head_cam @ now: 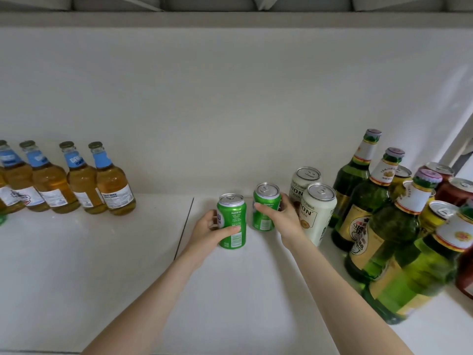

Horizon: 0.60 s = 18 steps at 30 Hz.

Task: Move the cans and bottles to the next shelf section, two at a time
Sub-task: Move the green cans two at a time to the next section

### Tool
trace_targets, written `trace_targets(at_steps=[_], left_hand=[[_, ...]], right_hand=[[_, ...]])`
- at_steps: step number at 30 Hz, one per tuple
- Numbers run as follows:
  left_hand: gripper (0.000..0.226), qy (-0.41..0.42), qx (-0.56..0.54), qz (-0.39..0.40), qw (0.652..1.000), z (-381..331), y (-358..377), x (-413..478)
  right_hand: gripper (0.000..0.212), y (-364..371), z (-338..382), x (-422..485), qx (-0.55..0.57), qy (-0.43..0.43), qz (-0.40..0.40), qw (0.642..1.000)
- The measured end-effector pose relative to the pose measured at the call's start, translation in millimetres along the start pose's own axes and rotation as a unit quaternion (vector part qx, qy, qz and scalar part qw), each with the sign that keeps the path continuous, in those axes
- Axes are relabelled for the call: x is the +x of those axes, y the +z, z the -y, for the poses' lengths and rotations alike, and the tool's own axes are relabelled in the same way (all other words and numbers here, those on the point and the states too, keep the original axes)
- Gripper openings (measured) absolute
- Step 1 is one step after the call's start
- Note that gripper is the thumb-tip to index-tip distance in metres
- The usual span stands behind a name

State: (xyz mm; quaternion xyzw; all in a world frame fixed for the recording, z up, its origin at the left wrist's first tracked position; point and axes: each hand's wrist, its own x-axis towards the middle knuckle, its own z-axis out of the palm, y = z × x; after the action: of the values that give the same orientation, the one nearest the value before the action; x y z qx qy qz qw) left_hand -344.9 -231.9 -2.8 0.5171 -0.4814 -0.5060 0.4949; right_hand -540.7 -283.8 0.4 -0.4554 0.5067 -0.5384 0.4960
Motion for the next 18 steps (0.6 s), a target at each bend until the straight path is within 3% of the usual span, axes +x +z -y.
trace_targets(at_steps=[18], left_hand=[[0.061,0.014,-0.012,0.016,1.000,14.8,-6.0,-6.4]], right_hand=[[0.057,-0.9,-18.0,3.1,-0.021,-0.011,0.018,1.000]])
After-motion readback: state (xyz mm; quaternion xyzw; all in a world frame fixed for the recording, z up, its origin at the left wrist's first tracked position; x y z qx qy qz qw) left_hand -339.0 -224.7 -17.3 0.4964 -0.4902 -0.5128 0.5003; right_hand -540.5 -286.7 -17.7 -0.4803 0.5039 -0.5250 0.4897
